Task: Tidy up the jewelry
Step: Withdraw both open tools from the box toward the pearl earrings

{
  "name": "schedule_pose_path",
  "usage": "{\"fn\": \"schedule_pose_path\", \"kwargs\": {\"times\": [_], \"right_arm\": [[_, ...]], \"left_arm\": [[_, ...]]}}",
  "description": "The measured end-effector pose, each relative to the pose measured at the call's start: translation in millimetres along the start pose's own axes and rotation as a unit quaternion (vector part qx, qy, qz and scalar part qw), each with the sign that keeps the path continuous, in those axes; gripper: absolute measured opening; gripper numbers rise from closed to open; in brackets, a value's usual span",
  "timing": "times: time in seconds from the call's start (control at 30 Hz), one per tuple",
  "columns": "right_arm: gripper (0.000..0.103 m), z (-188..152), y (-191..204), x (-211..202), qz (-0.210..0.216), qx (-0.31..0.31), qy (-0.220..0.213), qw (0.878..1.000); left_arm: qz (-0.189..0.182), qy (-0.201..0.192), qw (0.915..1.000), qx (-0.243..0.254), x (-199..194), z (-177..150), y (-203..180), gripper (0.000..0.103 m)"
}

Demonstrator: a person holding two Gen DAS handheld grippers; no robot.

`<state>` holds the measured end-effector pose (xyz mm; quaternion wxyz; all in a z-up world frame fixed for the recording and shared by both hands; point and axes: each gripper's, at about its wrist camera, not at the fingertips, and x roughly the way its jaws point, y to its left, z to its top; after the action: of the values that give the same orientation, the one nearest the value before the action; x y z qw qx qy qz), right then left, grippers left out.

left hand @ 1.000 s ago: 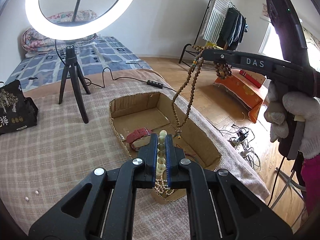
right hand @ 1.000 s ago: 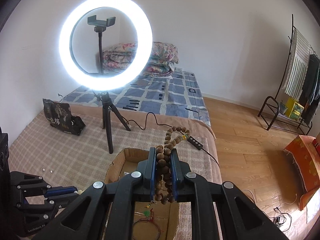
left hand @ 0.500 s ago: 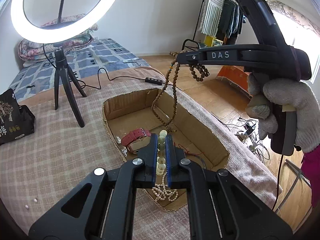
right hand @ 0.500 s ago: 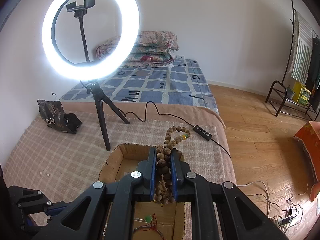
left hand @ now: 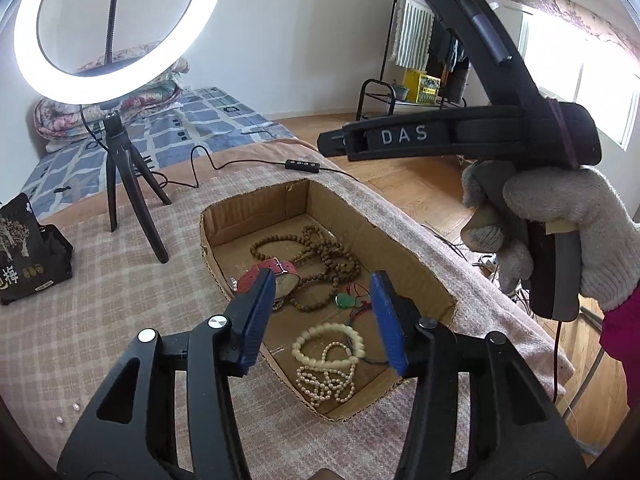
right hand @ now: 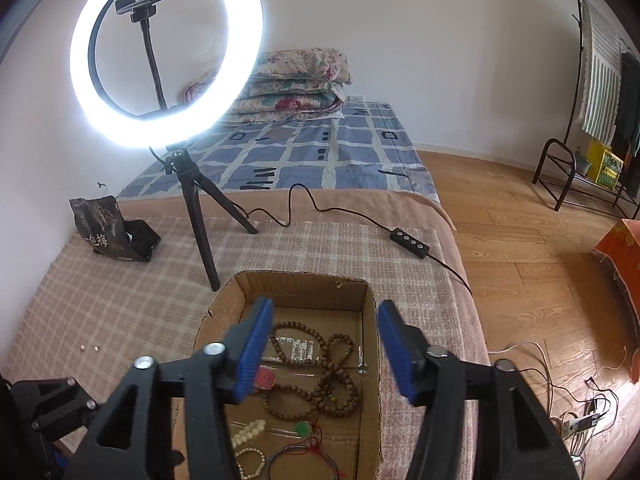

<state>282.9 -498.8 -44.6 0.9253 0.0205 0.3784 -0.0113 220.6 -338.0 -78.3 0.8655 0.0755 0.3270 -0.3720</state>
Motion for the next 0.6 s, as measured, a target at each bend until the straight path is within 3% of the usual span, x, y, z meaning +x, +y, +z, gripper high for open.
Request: {"fn": "schedule_pose_path", "kwargs": {"times": [0.1, 0.23, 0.3, 0.6], "right_arm": [[0.084, -3, 0, 1, 0.002, 0.01, 0.005, 1.0], [0.088, -6, 0, 0, -0.008, 0.015, 0.005, 1.0], [0.095, -7, 1, -2, -0.013, 0.016, 0.004, 1.0], [0.1, -11, 7, -13, -0.017, 0.019, 0.0, 1.0]], "left_arm": [[0.005, 0.004, 1.0, 0.004, -1, -1, -1, 0.051], [0.01, 0.002, 0.9999, 0.007, -6, -3, -1, 0.051], [0.011, 0.001, 0.9999, 0.009, -9, -3, -2, 0.051], [0.017, -0.004, 0.9998, 0.011, -23, -8, 0, 0.051]]}}
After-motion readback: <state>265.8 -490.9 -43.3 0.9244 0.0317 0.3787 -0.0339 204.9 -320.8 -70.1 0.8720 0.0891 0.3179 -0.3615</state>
